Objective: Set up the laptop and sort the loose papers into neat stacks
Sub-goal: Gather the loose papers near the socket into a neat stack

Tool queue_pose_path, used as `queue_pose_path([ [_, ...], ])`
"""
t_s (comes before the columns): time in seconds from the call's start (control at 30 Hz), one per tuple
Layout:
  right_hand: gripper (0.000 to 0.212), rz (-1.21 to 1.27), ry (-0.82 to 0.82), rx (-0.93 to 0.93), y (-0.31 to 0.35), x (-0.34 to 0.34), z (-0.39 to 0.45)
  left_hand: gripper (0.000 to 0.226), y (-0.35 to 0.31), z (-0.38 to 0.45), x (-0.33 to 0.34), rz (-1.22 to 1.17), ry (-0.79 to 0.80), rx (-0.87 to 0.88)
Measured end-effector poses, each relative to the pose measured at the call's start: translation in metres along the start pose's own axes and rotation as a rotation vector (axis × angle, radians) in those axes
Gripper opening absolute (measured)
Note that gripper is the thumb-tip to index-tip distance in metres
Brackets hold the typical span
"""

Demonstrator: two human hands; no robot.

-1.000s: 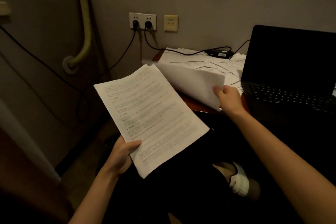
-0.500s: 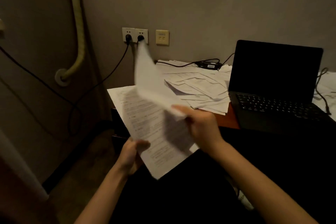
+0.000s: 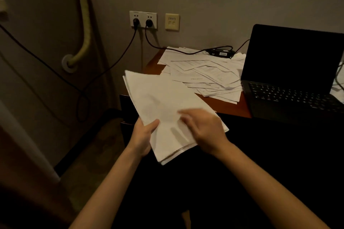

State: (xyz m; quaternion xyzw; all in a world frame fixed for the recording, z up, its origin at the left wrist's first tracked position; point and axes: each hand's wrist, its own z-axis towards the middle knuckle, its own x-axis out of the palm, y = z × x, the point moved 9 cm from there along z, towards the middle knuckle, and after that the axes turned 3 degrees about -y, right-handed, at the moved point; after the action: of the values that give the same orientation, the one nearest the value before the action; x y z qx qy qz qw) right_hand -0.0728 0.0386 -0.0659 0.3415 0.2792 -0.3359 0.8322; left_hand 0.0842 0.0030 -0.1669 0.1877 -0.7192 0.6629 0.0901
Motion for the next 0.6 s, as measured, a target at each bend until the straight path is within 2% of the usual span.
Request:
queue_pose_path([
  [0.03, 0.055, 0.002, -0.041, 0.152, -0.023, -0.008, 0.010, 0.038, -0.006, -0.002, -0.001, 0.012, 0.018, 0.034],
  [0.1, 0.059, -0.027, 0.044, 0.422, -0.061, -0.013, 0.024, 0.033, -0.018, -0.005, -0.005, 0.012, 0.067, 0.101],
  [0.17, 0.067, 0.119, 0.162, 0.591, -0.079, -0.008, 0.030, 0.030, -0.030, -0.003, -0.007, -0.018, 0.143, 0.140],
  [0.2, 0.065, 0.203, 0.213, 0.619, -0.079, -0.004, 0.033, 0.038, -0.039, -0.004, -0.005, -0.025, 0.177, 0.158],
  [0.27, 0.050, 0.524, 0.280, 0.642, -0.068, 0.003, 0.035, 0.062, -0.057, -0.001, -0.001, -0.001, 0.236, 0.183],
  [0.33, 0.039, 0.963, 0.288, 0.796, -0.059, 0.009, 0.034, 0.044, -0.079, 0.004, 0.000, 0.021, 0.238, 0.243],
  [0.37, 0.039, 1.085, 0.269, 0.840, -0.057, 0.010, 0.036, 0.037, -0.090, 0.006, 0.001, 0.034, 0.233, 0.263],
  [0.43, 0.039, 1.069, 0.164, 0.812, -0.061, 0.005, 0.048, 0.039, -0.109, 0.014, 0.004, 0.121, 0.232, 0.285],
  [0.53, 0.025, 0.806, -0.056, 0.601, -0.060, -0.020, 0.075, 0.035, -0.132, 0.027, 0.010, 0.322, 0.196, 0.390],
  [0.6, 0.021, 0.680, -0.180, 0.487, -0.053, -0.034, 0.092, 0.029, -0.148, 0.032, 0.016, 0.357, 0.138, 0.480],
])
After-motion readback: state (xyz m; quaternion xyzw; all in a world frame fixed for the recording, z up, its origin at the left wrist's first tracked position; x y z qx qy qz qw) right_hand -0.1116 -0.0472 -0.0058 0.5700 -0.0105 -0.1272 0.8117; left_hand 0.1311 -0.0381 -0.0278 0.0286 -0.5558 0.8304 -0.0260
